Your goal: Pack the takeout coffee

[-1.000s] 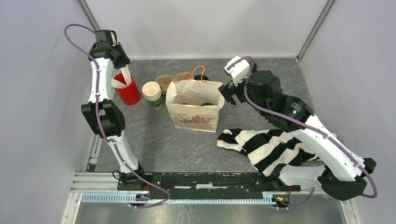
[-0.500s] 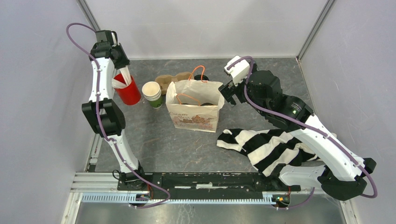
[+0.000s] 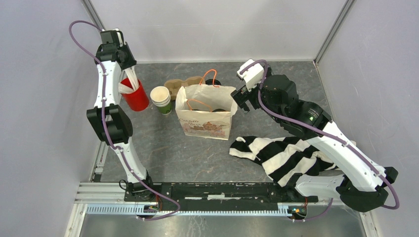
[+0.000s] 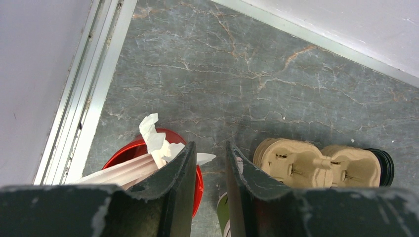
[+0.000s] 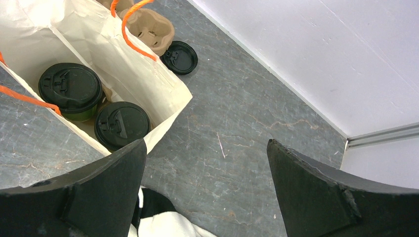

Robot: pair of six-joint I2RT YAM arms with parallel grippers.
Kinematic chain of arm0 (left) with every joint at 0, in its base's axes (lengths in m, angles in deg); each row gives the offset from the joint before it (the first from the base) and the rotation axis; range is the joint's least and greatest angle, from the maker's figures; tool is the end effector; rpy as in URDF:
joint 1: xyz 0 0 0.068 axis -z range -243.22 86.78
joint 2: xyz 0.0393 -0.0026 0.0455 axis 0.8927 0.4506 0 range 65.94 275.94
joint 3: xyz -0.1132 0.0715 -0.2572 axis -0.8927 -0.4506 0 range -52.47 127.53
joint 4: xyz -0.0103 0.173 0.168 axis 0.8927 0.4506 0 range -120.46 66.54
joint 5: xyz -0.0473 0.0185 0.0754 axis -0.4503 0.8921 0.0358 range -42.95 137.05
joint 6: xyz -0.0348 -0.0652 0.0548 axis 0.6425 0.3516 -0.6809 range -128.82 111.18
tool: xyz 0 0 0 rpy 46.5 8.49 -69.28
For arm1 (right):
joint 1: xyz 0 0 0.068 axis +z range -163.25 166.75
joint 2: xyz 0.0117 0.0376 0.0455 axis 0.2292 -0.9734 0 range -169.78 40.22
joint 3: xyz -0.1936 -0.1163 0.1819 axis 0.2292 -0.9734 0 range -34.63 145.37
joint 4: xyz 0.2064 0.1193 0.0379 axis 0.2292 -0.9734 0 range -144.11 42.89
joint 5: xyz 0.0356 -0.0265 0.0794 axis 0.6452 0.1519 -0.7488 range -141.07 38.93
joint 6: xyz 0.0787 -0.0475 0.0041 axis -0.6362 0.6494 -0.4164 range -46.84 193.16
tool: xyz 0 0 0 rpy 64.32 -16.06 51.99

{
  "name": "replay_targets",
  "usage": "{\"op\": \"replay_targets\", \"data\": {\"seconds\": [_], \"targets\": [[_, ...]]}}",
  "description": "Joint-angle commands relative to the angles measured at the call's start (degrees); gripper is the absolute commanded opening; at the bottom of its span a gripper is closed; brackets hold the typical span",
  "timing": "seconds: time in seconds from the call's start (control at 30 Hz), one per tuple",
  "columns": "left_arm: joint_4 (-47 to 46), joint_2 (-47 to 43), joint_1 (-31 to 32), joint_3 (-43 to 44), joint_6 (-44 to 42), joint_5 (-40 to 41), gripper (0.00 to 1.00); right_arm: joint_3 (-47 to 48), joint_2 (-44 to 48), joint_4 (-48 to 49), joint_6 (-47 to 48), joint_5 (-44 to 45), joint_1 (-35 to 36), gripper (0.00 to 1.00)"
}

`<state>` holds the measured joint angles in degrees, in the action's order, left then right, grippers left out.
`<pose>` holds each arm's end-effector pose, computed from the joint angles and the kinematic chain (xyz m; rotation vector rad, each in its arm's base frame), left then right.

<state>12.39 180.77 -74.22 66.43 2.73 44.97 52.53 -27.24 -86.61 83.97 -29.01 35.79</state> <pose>0.4707 0.0884 0.3468 -0.4203 2.2079 -0.0462 0.1834 0.1638 0.4544 -0.7122 1.7519 0.0860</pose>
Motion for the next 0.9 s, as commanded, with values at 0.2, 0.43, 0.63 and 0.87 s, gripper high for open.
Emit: {"op": "replay_targets", "data": {"seconds": [0.2, 0.43, 0.63, 0.87], "targets": [[-2.6, 0.7, 0.3, 1.4, -4.0, 0.1, 0.35, 1.2, -0.1, 1.4, 0.3, 0.6, 0.3, 0.98], [-2.3, 1.3, 0.4, 0.5, -4.9, 1.0, 0.35, 1.2, 0.0, 1.3, 0.3, 0.7, 0.4, 0.98], [-2.4, 1.3, 0.9, -1.3, -5.5, 1.9, 0.33, 1.1, -0.1, 1.4, 0.3, 0.5, 0.3, 0.98], [-2.8, 1.5, 1.2, -0.7, -5.7, 1.9, 0.22, 0.9, 0.1, 1.5, 0.4, 0.5, 0.5, 0.98]]}}
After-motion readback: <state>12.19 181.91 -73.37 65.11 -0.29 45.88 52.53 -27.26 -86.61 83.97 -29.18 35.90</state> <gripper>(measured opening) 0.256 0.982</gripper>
